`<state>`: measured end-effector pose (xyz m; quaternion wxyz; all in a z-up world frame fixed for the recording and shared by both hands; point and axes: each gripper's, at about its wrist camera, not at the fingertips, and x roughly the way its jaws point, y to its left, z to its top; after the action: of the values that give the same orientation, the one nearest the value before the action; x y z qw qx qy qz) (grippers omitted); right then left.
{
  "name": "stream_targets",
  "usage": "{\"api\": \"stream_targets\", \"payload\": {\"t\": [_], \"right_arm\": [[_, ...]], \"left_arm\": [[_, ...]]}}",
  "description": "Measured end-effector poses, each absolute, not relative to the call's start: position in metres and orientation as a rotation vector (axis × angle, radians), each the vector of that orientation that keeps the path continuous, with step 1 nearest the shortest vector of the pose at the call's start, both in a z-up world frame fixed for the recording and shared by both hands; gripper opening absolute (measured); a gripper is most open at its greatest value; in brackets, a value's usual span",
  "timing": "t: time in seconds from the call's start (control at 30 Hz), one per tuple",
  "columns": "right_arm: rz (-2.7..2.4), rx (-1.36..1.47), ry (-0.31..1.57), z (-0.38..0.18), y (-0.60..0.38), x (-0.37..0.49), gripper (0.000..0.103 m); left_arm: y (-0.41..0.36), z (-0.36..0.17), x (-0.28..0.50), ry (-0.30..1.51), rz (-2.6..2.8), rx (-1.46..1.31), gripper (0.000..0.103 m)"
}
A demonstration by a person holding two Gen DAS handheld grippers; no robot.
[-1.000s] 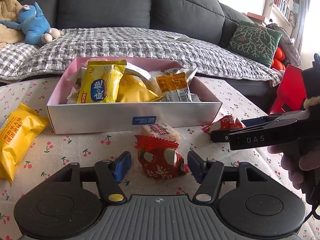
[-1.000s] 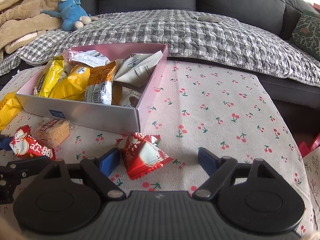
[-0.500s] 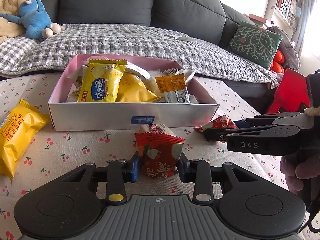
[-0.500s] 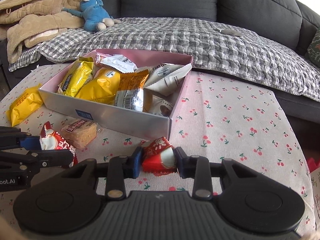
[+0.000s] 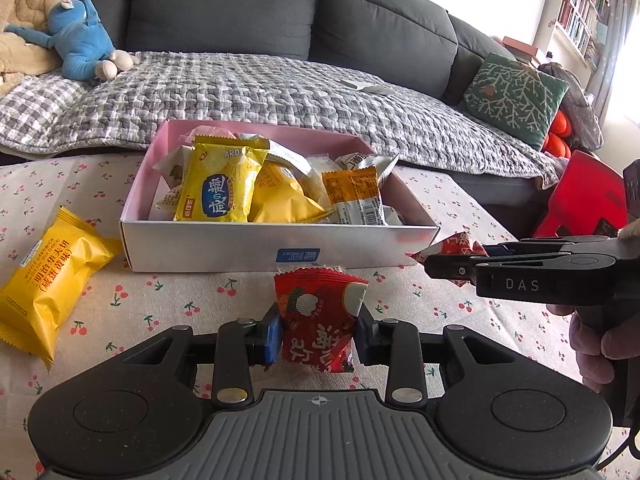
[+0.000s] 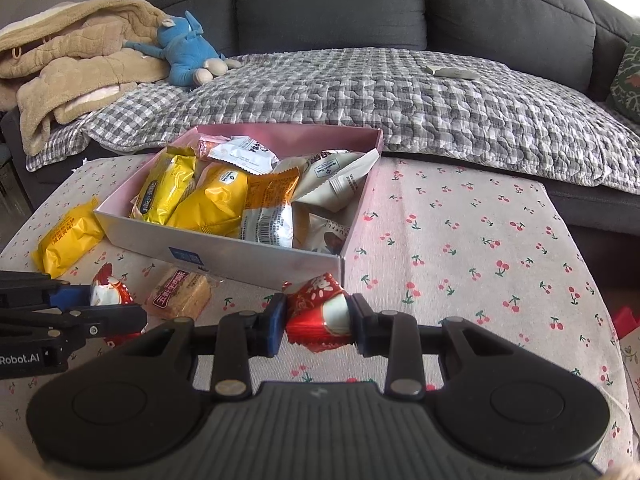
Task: Organize snacks
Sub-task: 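Carry both red candies into the box and open both tools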
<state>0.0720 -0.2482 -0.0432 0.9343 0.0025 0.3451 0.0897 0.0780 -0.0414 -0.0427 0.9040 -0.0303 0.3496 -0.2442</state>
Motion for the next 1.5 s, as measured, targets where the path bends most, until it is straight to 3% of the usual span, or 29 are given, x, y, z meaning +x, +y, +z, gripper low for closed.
{"api": "stream_targets", "payload": {"t": [0.4,0.7,1.27,1.33,1.43,1.5], "right_arm": [[0.222,0.083,0.665,-0.015,-0.243,0.078,0.031],[0.216,0.155,0.663,-0.002,-0.226,0.132,0.031],[0.168,0.179,0.684,-0.012,-0.209,0.201,0.032],[0.166,0.182,0.675,-0.010,-0.209,0.203,0.034],[0.164,0.199,0.662,-0.008,-0.210,0.202,0.054],[0.166,0.199,0.657,-0.006,-0.210,0.201,0.055]], "left_arm": [[-0.030,-0.009,0.091,0.666,-0.473,-0.068,0.032],[-0.015,0.021,0.166,0.650,-0.374,-0.042,0.032],[-0.016,0.000,0.270,0.736,-0.307,0.034,0.034],[-0.016,-0.001,0.273,0.732,-0.315,0.033,0.036],[-0.015,-0.003,0.278,0.739,-0.333,0.018,0.039],[-0.012,-0.002,0.278,0.734,-0.342,0.002,0.047]]}}
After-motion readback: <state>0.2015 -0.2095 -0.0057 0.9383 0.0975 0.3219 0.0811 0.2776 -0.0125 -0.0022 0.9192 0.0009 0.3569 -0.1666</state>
